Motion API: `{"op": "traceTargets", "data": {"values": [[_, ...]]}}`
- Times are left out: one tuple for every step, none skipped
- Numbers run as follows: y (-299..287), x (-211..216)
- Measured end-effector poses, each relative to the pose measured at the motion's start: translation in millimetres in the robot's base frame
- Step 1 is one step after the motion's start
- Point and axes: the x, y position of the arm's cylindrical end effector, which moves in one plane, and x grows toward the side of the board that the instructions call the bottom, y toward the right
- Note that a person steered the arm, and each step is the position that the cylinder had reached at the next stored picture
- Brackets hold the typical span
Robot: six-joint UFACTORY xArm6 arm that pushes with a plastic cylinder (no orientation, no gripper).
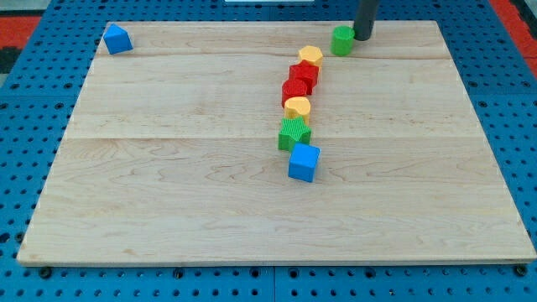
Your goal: Place the green circle top left to the yellow hexagon
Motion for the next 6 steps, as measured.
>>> {"op": "traceTargets", "data": {"values": [[-28.8, 0.4], [-12.0, 0.3], [-21.6, 11.7], [-63.7, 11.7], [-76.1, 11.0], [-15.9, 4.7]]}}
